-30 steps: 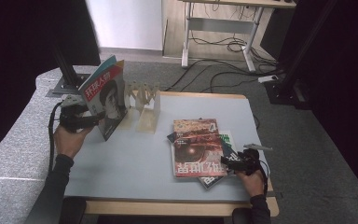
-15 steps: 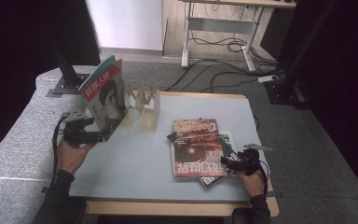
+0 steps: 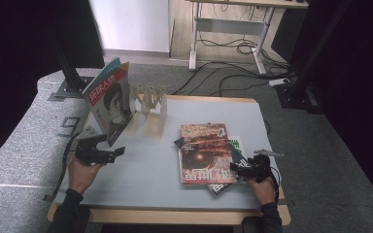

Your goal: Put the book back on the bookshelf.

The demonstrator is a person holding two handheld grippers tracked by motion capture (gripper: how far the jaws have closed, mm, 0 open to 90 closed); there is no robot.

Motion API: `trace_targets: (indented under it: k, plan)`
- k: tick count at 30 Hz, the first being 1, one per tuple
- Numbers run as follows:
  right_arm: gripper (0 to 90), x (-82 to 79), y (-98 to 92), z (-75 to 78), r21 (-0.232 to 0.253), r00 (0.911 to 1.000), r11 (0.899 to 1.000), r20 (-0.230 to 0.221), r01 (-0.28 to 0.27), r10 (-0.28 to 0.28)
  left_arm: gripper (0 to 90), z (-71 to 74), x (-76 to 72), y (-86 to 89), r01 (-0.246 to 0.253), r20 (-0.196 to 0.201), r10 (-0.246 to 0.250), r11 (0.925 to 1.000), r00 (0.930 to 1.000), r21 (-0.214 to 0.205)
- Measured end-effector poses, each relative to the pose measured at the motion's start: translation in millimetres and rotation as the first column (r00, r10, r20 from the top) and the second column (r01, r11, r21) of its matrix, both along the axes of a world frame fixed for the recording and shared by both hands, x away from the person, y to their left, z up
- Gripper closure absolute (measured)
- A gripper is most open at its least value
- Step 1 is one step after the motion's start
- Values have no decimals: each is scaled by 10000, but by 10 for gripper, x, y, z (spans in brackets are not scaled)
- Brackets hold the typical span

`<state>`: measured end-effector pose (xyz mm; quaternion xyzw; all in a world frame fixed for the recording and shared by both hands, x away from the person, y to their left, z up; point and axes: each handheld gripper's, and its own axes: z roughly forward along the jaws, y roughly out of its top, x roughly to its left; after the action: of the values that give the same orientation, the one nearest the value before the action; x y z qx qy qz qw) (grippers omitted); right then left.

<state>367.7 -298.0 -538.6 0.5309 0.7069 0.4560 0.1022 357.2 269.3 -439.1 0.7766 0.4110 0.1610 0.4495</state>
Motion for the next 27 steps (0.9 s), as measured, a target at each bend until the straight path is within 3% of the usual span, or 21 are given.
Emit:
trace_targets:
  k: [8, 13, 20, 27]
  plan:
    - [0, 0, 1, 0, 7, 10000, 10000, 3, 6, -6, 0, -151, 17, -218, 665, 28, -665, 9977, 9978, 116]
    - [0, 0, 1, 0, 6, 10000, 10000, -1, 4, -4, 0, -293, 52, -370, 1240, -99, -1238, 9918, 9923, 313]
    - [0, 0, 1, 0, 0, 10000, 10000, -2, 3, -3, 0, -512, 157, -555, 1688, -550, -1661, 9844, 9846, 498]
    - [0, 1, 2, 2, -23, 10000, 10000, -9, -5, 5, 0, -794, 232, -734, 1908, -1048, -1788, 9744, 9783, 1190]
